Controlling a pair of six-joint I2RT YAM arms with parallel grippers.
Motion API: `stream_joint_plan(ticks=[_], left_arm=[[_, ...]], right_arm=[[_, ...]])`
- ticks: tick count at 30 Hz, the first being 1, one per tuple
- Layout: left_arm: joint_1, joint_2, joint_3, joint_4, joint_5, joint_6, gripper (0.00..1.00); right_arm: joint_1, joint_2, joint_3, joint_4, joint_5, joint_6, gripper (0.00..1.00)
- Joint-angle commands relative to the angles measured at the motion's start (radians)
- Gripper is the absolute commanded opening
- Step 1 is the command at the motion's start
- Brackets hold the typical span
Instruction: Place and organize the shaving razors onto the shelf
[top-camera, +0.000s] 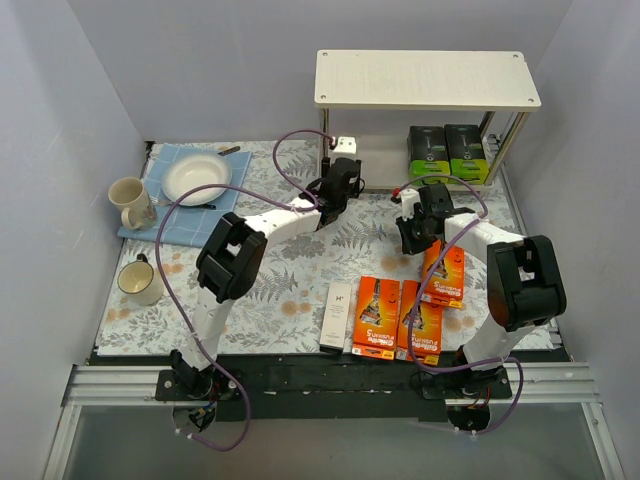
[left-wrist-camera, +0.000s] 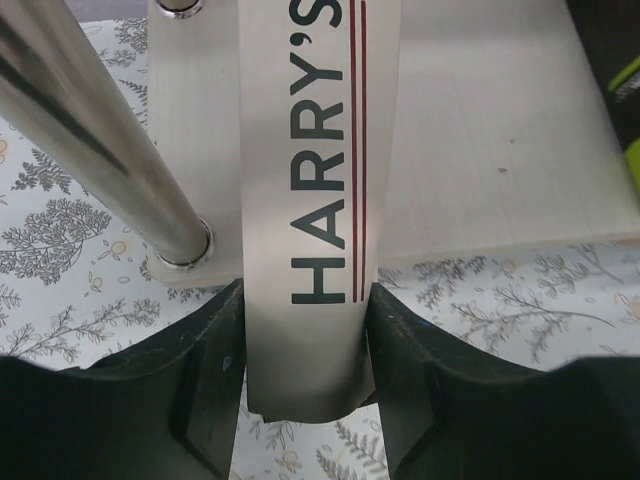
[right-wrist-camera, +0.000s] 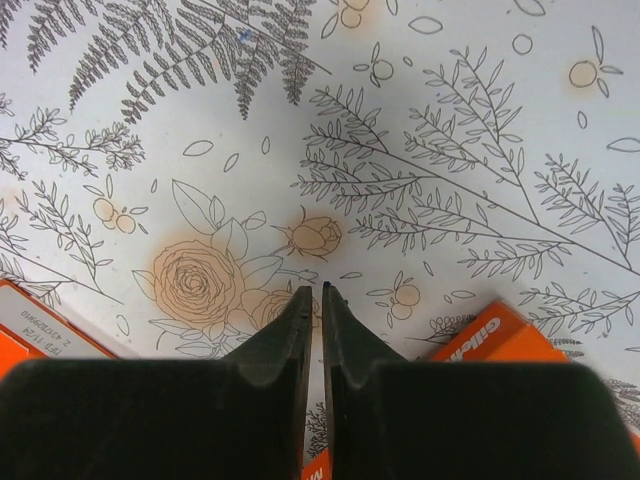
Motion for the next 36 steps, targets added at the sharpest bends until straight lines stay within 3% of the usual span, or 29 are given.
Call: stream_joint_plan(ticks=[1, 6, 13, 18, 19, 21, 23, 26, 28, 29, 30, 36], left_arm=[[0.020, 0.014, 0.088, 0.081, -0.028, 0.015, 0.45], [0.020, 0.037, 0.128, 0.095, -0.025, 0.021, 0.68], [0.022, -0.025, 0.106, 0.041, 0.007, -0.008, 0.85], [0.024, -0.264, -0.034, -0.075, 0.015, -0.051, 0.89], [0.030, -0.310, -0.123, -0.085, 0.018, -0.075, 0.89], [0.045, -0.390, -0.214, -0.115, 0.068, -0.097, 0.83], [0.080, -0.498, -0.355, -0.117, 0.122, -0.102, 0.71], [0.141, -0.578, -0.484, -0.181, 0.206, -0.138, 0.00], [0.195, -0.602, -0.544, -0.195, 0.304, -0.157, 0.00], [0.209, -0.622, -0.599, -0.183, 0.356, -0.151, 0.00], [0.226, -0.627, -0.620, -0.183, 0.398, -0.145, 0.00], [0.229, -0.607, -0.694, -0.060, 0.700, -0.164, 0.00]], right_arm=[[-0.010, -0.050, -0.033, 0.024, -0.005, 0.010, 0.15], [-0.014, -0.066, -0.058, 0.019, -0.028, 0.010, 0.16], [-0.017, -0.057, -0.012, 0.018, -0.059, 0.012, 0.17], [-0.018, -0.037, 0.072, 0.010, -0.180, -0.027, 0.17], [-0.018, -0.031, 0.110, 0.012, -0.206, -0.034, 0.18], [-0.017, -0.006, 0.148, 0.010, -0.272, -0.039, 0.18], [-0.017, 0.018, 0.206, 0.021, -0.316, -0.033, 0.15], [-0.015, 0.091, 0.311, 0.028, -0.343, -0.030, 0.15], [-0.015, 0.149, 0.367, 0.033, -0.340, -0.005, 0.12], [-0.012, 0.182, 0.425, 0.042, -0.344, 0.004, 0.03], [-0.010, 0.199, 0.448, 0.050, -0.340, 0.024, 0.01], [0.028, 0.315, 0.595, 0.088, -0.249, 0.056, 0.01]])
